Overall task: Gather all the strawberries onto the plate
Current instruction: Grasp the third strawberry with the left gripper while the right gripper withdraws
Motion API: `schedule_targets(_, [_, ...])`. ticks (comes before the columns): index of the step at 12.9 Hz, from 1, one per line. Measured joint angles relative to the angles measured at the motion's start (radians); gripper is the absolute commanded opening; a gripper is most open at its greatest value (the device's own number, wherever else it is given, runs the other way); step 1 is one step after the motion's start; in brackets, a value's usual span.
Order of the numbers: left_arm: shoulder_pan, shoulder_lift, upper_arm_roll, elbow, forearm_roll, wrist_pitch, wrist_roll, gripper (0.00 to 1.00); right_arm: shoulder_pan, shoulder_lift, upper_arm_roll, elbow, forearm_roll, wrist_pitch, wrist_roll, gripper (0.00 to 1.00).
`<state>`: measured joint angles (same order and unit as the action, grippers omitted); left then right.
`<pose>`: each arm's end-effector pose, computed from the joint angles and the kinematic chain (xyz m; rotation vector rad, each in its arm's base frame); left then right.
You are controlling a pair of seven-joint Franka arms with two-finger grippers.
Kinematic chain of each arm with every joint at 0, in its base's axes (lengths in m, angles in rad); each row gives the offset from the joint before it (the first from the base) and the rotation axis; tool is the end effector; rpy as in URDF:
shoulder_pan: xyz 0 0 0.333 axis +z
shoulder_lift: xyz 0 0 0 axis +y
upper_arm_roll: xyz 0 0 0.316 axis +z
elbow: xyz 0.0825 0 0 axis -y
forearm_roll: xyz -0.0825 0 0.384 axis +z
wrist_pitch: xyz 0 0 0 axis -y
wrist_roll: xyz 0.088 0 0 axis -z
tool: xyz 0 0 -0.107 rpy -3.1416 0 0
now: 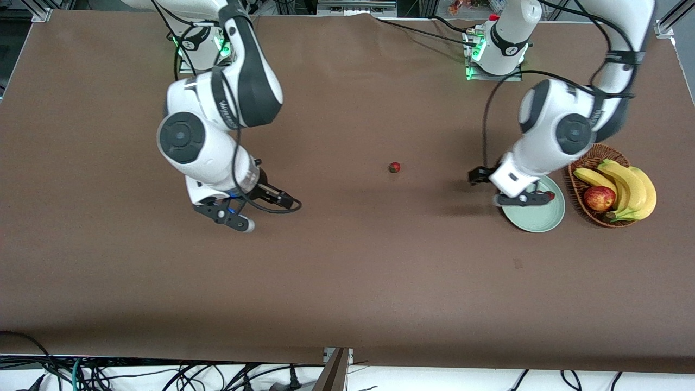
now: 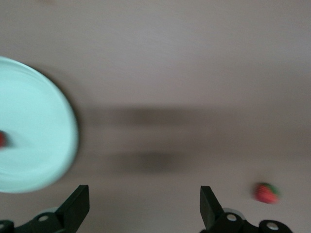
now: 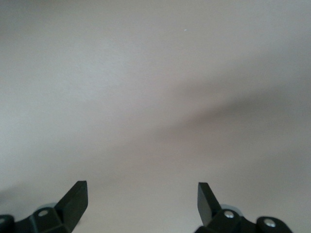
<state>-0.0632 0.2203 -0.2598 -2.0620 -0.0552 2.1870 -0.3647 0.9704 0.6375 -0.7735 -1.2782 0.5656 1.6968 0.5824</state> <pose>0.5425 -0.1806 0.3245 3.0697 0.1215 -0.1804 0.6322 0.3126 0.4473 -2.9859 0.5723 0.1476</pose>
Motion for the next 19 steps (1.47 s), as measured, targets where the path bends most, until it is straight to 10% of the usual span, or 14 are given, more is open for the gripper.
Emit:
schedule_targets(7, [-0.157,0.154,-0.15,-0.031,0.239,0.253,-0.56,1.0,-0.236,-0.271,0.051,-0.058,-0.217,-0.26,-0.353,1.0])
schedule_targets(14, [-0.196,0.308,-0.149,-0.015,0.388,0.336,-0.726,1.0,-0.66,-0.547,0.552,-0.213,-0.47,-0.28,-0.401,1.0])
schedule_targets(19, [-0.224,0.326,-0.149,-0.011,0.388,0.336,-0.778,0.32,-0.801,-0.645,0.715,-0.39,-0.494,-0.161,-0.401,1.0])
